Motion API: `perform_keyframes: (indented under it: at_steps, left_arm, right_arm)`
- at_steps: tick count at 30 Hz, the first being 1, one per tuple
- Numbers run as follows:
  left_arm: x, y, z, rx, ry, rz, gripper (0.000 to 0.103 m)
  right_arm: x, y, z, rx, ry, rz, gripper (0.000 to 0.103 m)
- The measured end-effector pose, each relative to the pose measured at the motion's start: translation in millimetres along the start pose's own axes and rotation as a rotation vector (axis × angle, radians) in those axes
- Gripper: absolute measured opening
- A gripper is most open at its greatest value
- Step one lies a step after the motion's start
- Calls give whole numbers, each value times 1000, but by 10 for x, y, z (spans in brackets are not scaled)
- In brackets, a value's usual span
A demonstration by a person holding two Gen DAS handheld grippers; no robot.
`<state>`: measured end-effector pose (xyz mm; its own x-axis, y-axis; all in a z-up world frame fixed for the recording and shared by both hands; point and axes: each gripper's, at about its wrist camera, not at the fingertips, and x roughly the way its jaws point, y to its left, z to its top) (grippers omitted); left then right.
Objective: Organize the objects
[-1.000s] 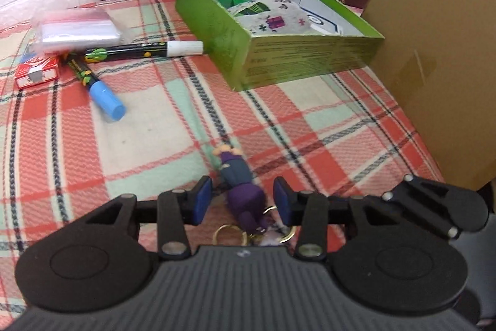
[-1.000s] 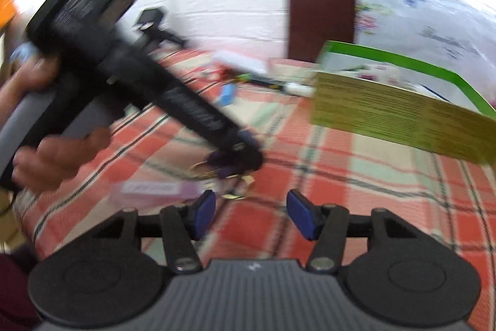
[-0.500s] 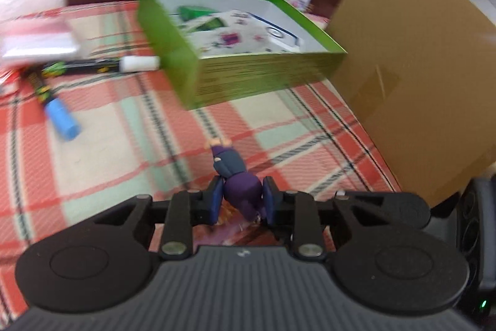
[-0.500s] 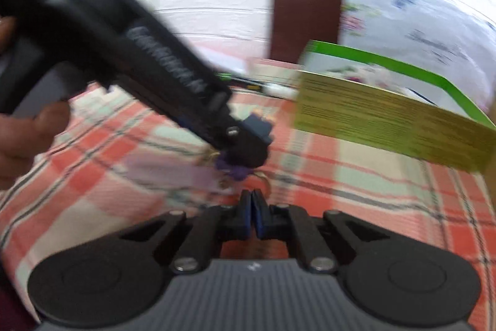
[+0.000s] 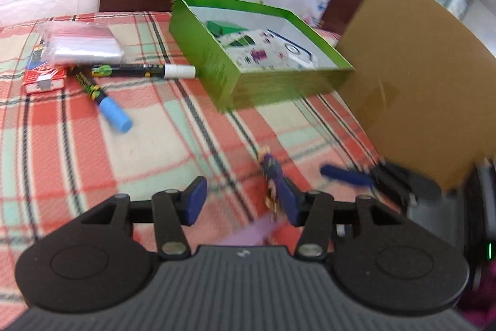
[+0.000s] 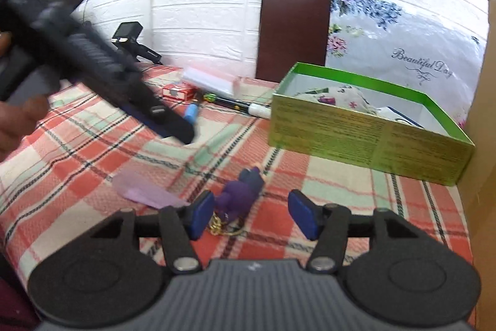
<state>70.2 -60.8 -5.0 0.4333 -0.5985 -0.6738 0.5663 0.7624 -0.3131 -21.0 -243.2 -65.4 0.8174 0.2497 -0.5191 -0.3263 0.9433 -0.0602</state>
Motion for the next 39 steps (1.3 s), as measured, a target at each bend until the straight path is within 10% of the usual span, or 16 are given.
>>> perform_keyframes:
  at_steps: [4, 12, 17, 23, 28, 32, 34, 39]
  left_arm:
    - [-1, -154, -284, 139, 40, 86, 77]
    - [348, -238, -295, 174, 112, 141, 48]
    - [442, -30, -32, 6, 88, 69, 53]
    - [587, -102, 109, -50, 80, 34, 56]
    - [657, -211, 157, -63, 90, -20, 69]
    - [767, -260, 203, -73, 102, -16, 75]
    - [842, -271, 225, -74, 102, -14, 72]
    - [925, -283, 344, -50, 71, 27, 36]
  right_arm:
    - [53, -6, 24, 21, 14, 26, 57]
    - [300, 1, 17, 83, 78, 34, 53]
    - [319, -89, 25, 129, 66, 2, 47]
    - [118, -145, -22, 99, 44, 63, 79]
    - [192, -10, -72, 30, 77, 71, 82]
    - [358, 18, -29, 26, 120, 50, 79]
    - [389, -18, -20, 33, 115, 48, 61]
    - [378, -45, 26, 17, 85, 31, 36]
